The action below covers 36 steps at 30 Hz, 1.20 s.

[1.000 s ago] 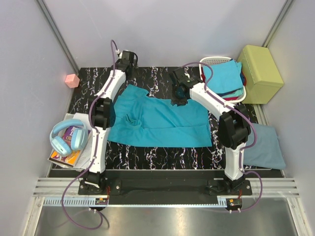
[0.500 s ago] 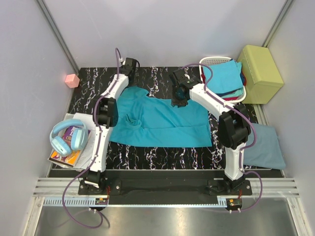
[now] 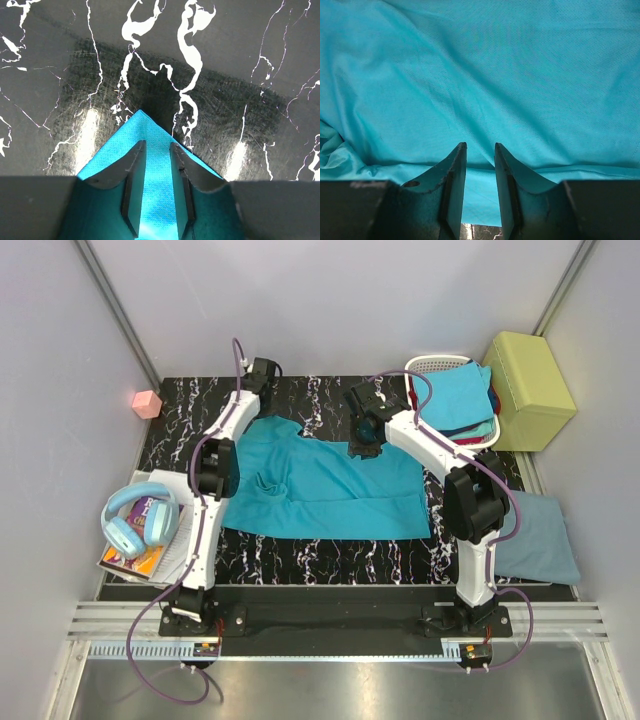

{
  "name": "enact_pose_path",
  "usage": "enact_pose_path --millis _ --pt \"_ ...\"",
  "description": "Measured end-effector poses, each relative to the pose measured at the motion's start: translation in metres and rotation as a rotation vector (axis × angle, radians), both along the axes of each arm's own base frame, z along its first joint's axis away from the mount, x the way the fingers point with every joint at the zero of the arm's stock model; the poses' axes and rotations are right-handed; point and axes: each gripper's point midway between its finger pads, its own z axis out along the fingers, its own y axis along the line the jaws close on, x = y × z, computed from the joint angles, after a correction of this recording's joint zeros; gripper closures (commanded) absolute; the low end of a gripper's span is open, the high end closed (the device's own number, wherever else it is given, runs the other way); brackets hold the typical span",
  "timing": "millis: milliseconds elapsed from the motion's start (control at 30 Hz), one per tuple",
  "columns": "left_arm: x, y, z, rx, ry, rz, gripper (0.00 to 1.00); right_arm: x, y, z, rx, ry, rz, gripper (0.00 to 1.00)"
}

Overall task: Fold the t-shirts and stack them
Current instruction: Grap the side of the flattened tshirt furthest away from the robot with both arms

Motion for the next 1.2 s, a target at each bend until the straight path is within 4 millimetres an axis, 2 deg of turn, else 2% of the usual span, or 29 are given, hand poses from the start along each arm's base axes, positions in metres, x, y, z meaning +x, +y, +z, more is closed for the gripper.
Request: enact_pose_path --millis 100,267,433,733,867,967,1067,1100,1200 --pt "0.000 0.001 0.000 -0.001 0.001 0.001 0.35 0.000 0.000 0.000 0.001 0.000 -0.001 0.63" --pt "0.000 0.004 0.000 -0.005 0.002 0.009 0.31 0.000 0.000 0.000 0.002 0.001 -0.004 0.63" --pt "0.000 0.006 -0.001 -0.011 0.005 0.017 0.46 0.000 0.001 0.000 0.005 0.002 -0.006 0.63" --pt "-0.007 0.011 -0.006 0.001 0.036 0.050 0.54 -0.002 0.005 0.000 0.028 0.014 -0.002 0.64" --pt "-0.009 0.015 -0.007 0.024 0.043 0.062 0.66 -0.002 0.005 0.001 0.030 0.013 -0.003 0.64" --pt "-0.011 0.018 -0.008 0.038 0.047 0.070 0.71 -0.002 0.005 0.001 0.031 0.013 -0.004 0.63" --pt "-0.012 0.020 -0.008 0.045 0.047 0.076 0.85 -0.002 0.005 0.001 0.031 0.013 -0.005 0.63" --pt "-0.012 0.020 -0.008 0.046 0.048 0.078 0.92 -0.002 0.005 0.001 0.030 0.013 -0.005 0.64" --pt "-0.015 0.020 -0.007 0.045 0.054 0.082 1.00 -0.001 0.004 0.001 0.026 0.010 -0.007 0.65"
